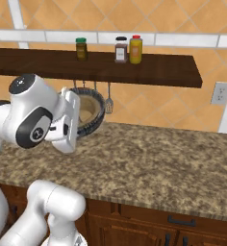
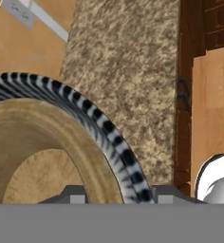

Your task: Pick up the bowls on the counter and stack them on top of one another in the open cabinet. Place the smaller bowl on top of the larger bowl.

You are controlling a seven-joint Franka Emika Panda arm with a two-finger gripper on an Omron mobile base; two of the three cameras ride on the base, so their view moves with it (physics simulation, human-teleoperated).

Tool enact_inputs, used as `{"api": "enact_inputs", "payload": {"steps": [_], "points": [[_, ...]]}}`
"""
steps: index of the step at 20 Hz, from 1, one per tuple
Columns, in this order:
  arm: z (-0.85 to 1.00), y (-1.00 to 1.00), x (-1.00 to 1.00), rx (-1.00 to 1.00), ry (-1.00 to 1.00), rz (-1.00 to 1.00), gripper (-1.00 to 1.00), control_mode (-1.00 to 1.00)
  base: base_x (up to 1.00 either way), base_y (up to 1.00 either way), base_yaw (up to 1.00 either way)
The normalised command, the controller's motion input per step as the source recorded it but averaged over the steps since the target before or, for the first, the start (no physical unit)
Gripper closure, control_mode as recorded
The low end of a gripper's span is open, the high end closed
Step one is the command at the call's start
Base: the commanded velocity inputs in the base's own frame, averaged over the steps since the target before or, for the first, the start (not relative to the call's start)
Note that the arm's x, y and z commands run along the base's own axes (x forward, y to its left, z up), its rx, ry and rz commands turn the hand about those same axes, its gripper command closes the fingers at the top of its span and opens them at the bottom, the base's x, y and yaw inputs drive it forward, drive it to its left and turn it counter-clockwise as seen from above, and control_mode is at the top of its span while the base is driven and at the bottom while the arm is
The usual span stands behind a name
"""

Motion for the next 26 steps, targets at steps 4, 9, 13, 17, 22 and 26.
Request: {"api": "enact_inputs", "payload": {"steps": [4,9,13,17,22,26], "points": [[1.0,0.0,-0.12,0.0,-0.14,0.0,1.0,-1.0,0.0,0.0,0.0],[0.95,0.0,0.08,0.0,-0.06,0.0,1.0,-1.0,0.0,0.0,0.0],[0.73,0.0,0.35,0.02,-0.04,0.04,1.0,-1.0,0.0,0.0,0.0],[0.42,0.0,0.63,0.03,-0.01,0.11,1.0,-1.0,0.0,0.0,0.0],[0.13,0.0,0.87,0.02,0.0,0.11,1.0,-1.0,0.0,0.0,0.0],[-0.11,0.0,0.9,0.01,0.0,0.07,1.0,-1.0,0.0,0.0,0.0]]}}
